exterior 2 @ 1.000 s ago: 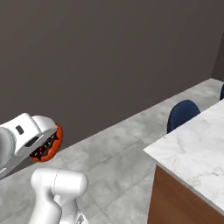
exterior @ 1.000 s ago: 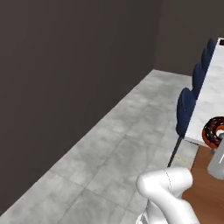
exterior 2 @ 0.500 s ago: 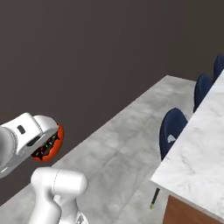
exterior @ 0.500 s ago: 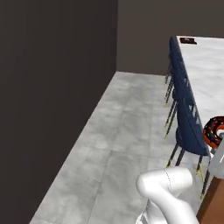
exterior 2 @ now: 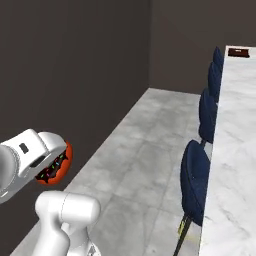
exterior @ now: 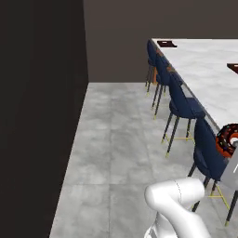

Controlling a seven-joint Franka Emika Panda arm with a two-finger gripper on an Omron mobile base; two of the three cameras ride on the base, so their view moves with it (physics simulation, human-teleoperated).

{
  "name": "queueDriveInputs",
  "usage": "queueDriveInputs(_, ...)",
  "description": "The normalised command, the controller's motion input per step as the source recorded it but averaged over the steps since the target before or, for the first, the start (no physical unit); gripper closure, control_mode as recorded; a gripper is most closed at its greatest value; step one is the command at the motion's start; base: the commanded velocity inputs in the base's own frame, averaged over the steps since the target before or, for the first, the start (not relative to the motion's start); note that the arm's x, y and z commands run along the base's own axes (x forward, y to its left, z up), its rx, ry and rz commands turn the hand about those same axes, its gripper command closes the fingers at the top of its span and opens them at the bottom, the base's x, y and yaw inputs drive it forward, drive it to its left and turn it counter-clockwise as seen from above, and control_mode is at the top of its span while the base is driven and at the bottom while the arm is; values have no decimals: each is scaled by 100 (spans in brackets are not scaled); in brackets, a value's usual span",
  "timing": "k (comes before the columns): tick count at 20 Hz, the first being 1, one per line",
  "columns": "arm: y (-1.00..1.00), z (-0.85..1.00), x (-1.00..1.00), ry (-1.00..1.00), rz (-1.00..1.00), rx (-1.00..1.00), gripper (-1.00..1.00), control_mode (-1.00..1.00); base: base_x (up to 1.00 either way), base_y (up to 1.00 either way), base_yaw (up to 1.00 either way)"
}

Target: Take the cake and donut from the fridge and place them on the empty tray on the dining counter.

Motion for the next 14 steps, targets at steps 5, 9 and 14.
queueDriveInputs(5, 0, 0, 0, 0, 0, 0, 100, 100, 100, 47, -44)
queueDriveInputs(9, 0, 0, 0, 0, 0, 0, 100, 100, 100, 58, -31)
queueDriveInputs(14, 0, 0, 0, 0, 0, 0, 100, 100, 100, 54, -6)
